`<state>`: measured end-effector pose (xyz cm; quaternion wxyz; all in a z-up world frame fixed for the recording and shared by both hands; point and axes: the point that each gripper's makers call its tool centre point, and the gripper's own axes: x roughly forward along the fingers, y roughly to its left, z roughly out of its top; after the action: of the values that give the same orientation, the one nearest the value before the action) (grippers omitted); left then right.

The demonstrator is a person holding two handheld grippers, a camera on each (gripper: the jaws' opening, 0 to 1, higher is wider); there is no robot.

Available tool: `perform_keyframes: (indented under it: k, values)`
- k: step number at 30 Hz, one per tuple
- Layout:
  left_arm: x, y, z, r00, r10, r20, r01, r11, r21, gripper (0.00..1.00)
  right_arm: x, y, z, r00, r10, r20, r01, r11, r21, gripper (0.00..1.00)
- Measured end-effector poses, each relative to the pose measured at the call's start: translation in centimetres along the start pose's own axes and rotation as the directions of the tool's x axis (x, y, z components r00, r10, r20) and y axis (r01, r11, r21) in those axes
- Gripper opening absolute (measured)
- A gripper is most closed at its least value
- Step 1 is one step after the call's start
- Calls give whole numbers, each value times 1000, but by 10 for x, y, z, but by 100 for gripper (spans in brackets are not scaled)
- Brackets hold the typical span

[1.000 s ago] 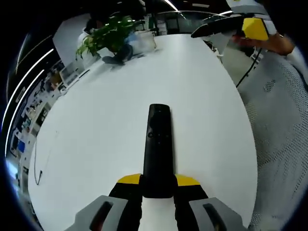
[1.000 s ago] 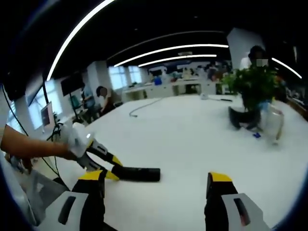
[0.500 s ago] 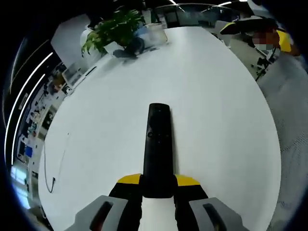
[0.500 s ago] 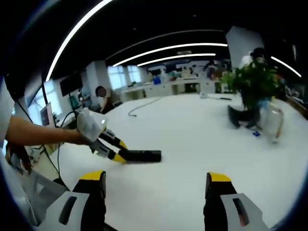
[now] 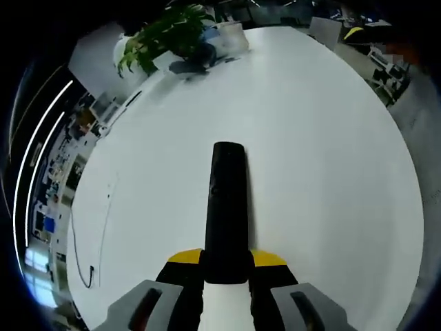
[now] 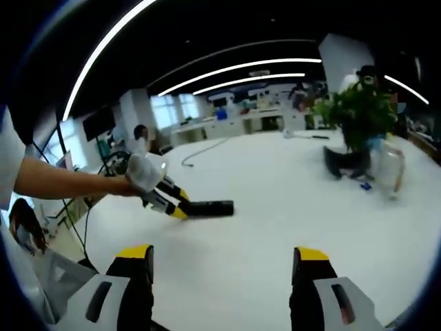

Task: Press the specified remote control buttons in sequence, fully releasing each button before pressing the next.

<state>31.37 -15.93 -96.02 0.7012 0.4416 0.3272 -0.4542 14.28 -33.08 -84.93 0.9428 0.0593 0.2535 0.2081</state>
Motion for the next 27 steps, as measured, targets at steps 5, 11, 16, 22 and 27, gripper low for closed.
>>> perform_keyframes:
  k: [5, 11, 16, 22, 27]
  values:
    - [4, 15, 1, 1000, -4, -18, 5, 1000, 30, 23, 1, 0, -2, 1000, 3, -9, -3, 1000, 3, 80]
    - [10, 37, 2, 999, -4, -42, 7, 998, 64, 23, 1, -2, -3, 1000, 1, -13, -1, 1000, 14, 80]
    - [17, 46, -3, 998, -16, -64, 21, 997, 76, 23, 1, -4, -3, 1000, -4, -16, 4, 1000, 23, 79]
    - [24, 52, -9, 996, -33, -80, 41, 995, 92, 23, 2, -5, -4, 1000, -12, -21, 12, 999, 34, 79]
    - [27, 61, -10, 996, -42, -79, 51, 992, 118, 23, 3, -5, -5, 999, -15, -30, 16, 1000, 27, 79]
